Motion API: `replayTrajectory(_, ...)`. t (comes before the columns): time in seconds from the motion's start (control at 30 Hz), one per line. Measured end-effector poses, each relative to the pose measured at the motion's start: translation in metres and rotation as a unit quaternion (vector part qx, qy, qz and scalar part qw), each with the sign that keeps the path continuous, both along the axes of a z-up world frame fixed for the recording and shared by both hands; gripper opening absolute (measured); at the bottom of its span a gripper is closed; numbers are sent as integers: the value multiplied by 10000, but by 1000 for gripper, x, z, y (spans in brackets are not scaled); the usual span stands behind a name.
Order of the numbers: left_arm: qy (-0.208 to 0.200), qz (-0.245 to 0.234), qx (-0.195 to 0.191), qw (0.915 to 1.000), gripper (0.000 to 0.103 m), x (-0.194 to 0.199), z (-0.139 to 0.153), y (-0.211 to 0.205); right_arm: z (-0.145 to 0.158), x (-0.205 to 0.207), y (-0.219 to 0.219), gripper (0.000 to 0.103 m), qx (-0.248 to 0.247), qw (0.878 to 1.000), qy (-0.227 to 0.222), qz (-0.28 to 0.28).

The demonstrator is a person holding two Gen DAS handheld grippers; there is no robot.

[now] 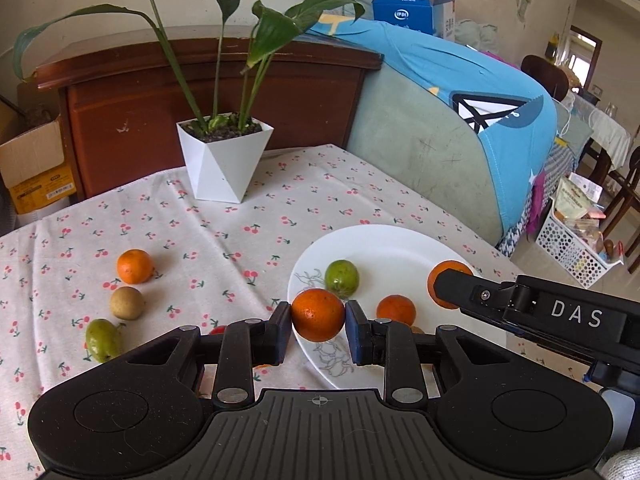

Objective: Organize fruits
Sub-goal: 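Carry the orange onto the plate and release while the left tool places its orange there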

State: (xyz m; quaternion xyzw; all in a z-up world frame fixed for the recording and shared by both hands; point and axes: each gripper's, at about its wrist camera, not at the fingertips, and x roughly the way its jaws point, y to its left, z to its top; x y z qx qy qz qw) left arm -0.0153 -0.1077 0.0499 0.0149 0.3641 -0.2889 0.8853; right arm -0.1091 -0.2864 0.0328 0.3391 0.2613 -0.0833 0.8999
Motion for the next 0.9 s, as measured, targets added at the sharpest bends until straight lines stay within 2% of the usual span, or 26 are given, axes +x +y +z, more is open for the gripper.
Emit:
replayTrajectory(0.2,93,-140,47,9998,26,-1,-10,-14,-13,-1,-10,30,343,9988,261,-217)
replayTrajectory(0.43,127,-217,64,9997,26,1,-17,-25,-22,-1,-15,31,451,9970,489,-399)
replayTrajectory(0.63,145,-222,-7,9996,29,0,-14,-26,-22,-3,-19,32,515,9963,447,-523)
replayTrajectory(0.73,145,-68,-53,9999,42,1,-9,-22,-20,-3,-18,33,519,9967,379,-503)
replayTrajectory(0.9,189,75,-63,9998,52,4,1,-14,-17,-1,-15,34,490,9975,332,-393)
